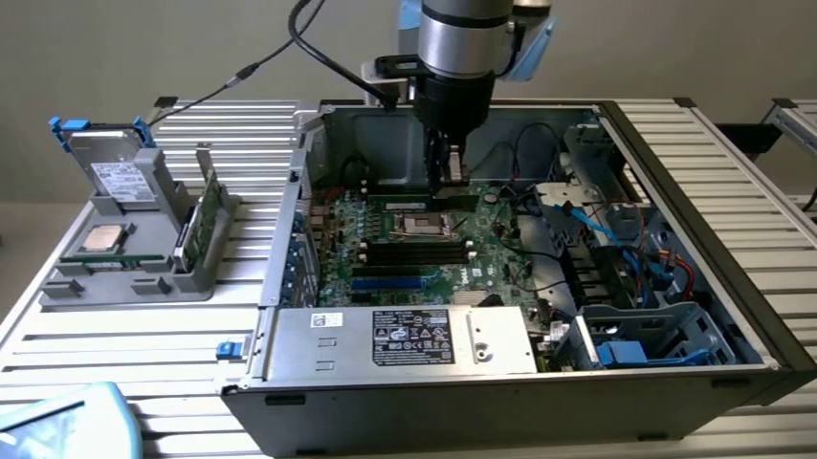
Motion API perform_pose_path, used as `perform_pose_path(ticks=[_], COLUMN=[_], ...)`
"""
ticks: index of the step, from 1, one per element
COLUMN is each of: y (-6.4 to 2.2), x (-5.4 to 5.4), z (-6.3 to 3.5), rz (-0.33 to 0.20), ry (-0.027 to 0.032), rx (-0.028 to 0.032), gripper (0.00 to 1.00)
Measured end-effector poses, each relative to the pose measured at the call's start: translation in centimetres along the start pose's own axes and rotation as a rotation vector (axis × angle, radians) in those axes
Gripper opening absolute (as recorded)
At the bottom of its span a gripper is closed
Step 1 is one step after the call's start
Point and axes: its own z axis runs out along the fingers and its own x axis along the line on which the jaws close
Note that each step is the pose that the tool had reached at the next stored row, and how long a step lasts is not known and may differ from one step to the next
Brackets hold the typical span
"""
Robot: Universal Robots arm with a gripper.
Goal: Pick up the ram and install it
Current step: 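Insert the ram into the slot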
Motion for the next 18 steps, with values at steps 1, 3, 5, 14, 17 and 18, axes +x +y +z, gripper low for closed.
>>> perform_pose_path(ticks=[1, 3, 5, 14, 17, 18], y=[0.01, 0.01, 0.01, 0.05, 0.08, 0.09], x=[0.0, 0.0, 0.0, 0.0, 0.0, 0.0], z=[0.18, 0.56, 0.91, 2.55, 3.10, 3.28], rz=[-0.001, -0.006, -0.011, -0.030, -0.033, -0.033], ry=[0.0002, 0.0002, 0.0004, 0.0011, 0.0013, 0.0014], rx=[-0.0001, 0.0001, 0.0001, 0.0001, 0.0001, 0.0002], gripper=[0.14, 0.14, 0.14, 0.14, 0.14, 0.14])
